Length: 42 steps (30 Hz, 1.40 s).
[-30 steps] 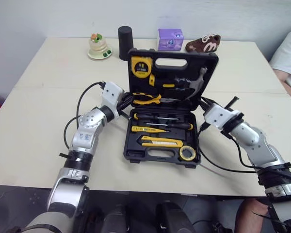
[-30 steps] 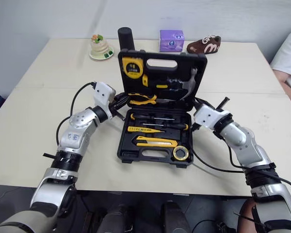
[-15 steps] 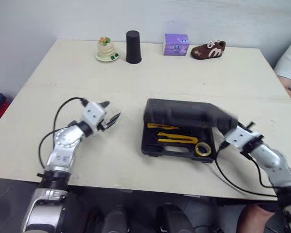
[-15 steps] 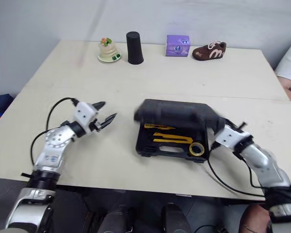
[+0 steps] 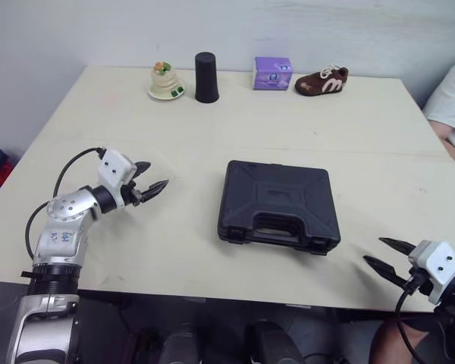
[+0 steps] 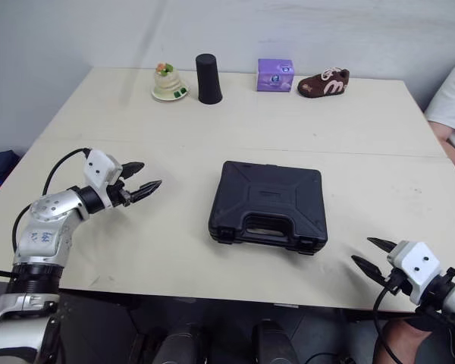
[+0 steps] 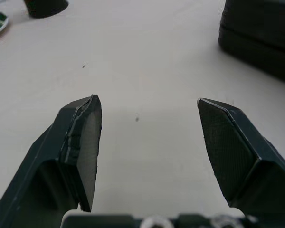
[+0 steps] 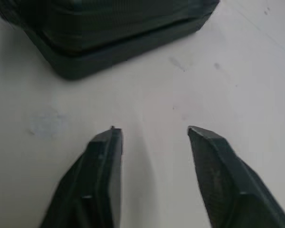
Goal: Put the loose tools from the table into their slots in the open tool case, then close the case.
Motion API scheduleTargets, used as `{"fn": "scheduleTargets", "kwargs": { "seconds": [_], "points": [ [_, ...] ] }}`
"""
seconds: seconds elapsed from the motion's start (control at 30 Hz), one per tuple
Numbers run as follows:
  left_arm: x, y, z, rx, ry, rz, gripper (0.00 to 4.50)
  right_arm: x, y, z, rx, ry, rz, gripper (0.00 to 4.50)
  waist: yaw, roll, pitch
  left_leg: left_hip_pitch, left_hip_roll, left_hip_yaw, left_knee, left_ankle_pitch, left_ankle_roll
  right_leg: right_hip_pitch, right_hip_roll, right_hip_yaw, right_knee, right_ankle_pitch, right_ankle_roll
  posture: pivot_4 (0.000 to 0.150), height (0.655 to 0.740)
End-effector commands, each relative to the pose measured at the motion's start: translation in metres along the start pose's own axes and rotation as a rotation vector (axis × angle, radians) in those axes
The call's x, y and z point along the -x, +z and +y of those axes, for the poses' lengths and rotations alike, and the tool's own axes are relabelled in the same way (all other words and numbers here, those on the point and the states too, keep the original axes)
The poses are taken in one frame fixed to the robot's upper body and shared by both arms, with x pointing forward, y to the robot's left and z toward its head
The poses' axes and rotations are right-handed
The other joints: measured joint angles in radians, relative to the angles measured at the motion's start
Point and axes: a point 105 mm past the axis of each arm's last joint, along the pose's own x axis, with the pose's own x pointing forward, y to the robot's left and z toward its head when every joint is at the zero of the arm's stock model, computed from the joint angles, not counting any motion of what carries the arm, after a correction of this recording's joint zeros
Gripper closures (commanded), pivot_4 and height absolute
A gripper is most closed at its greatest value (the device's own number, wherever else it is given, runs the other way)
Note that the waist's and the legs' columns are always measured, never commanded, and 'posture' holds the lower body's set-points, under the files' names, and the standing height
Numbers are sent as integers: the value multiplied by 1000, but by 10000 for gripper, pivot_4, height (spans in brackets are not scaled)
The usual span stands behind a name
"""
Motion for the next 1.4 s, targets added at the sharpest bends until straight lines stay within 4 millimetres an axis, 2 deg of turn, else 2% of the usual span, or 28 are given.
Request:
{"fn": "scheduleTargets", "kwargs": {
  "seconds": [0.03, 0.1, 0.17, 0.23, 0.37, 0.5, 0.6, 0.7, 0.83, 0.97, 1.17, 1.4],
  "points": [
    [-28, 8, -18, 8, -123, -7, 27275, -4, 16, 30, -26, 144, -13, 37082, -1, 0, 0, -1, 0, 0, 0, 0, 0, 0, 1, 0, -1, 0, 0, 1500, 7341],
    [-43, 10, -21, 9, -143, 4, 36199, -8, 16, 37, -9, 177, 1, 45000, -4, -1, 0, -1, 0, 1, 0, 0, 0, 0, 1, 0, -1, 0, 0, 1500, 7341],
    [-63, 11, -26, 18, -182, 28, 44595, -14, 14, 40, 3, 191, 7, 45000, -5, -1, 0, 0, -1, 1, 1, 0, 0, 0, 1, 1, -2, 1, 1, 1500, 7341],
    [-83, 17, -33, 4, -227, 39, 44595, -21, 14, 40, 15, 196, 5, 45000, -1, -3, 1, -1, -1, 1, 1, 0, 0, -1, 1, 1, -2, 1, 2, 1500, 7341],
    [-111, 21, -43, 41, -264, 58, 44595, -31, 10, 47, 22, 248, 20, 45000, 3, -3, 1, -2, -2, 2, 1, 0, 0, -1, 1, 1, -4, 1, 2, 1500, 7341],
    [-129, 25, -47, 40, -225, 51, 44595, -40, 3, 50, 24, 262, 28, 45000, 4, -3, 1, -4, -1, 3, 1, 0, 0, -3, 1, 1, -6, 1, 2, 1500, 7341],
    [-138, 21, -44, 13, -139, 69, 44595, -47, -2, 53, 35, 284, 42, 45000, 1, -4, 1, -4, -1, 4, 1, 0, 0, -4, 0, 1, -5, 1, 2, 1500, 7341],
    [-143, 17, -46, 22, -101, 87, 44595, -50, -2, 53, 34, 284, 37, 45000, -2, -5, 2, -3, -1, 3, 2, 0, 0, -3, 0, 1, -5, 1, 3, 1500, 7341],
    [-151, 24, -54, 36, -107, 60, 44595, -51, -5, 51, 42, 282, 47, 45000, -2, -6, 2, -2, -1, 3, 2, 0, 0, -2, 1, 1, -4, 1, 3, 1500, 7341],
    [-155, 29, -73, 20, -207, 22, 44595, -55, -9, 42, 54, 258, 53, 45000, 2, -6, 1, -2, -1, 3, 2, 0, 0, -2, 0, 0, -4, 1, 3, 1500, 7341],
    [-145, 14, -75, -23, -280, 60, 44595, -56, -11, 31, 81, 233, 60, 45000, 7, -7, 1, -2, -1, 4, 2, 0, 0, -2, 0, 1, -4, 2, 3, 1500, 7341],
    [-125, 3, -73, -83, -400, 65, 44595, -54, -14, 20, 122, 224, 79, 45000, 14, -7, 1, -1, -1, 5, 3, 0, 0, -1, 0, 1, -4, 2, 3, 1500, 7341]
  ]
}}
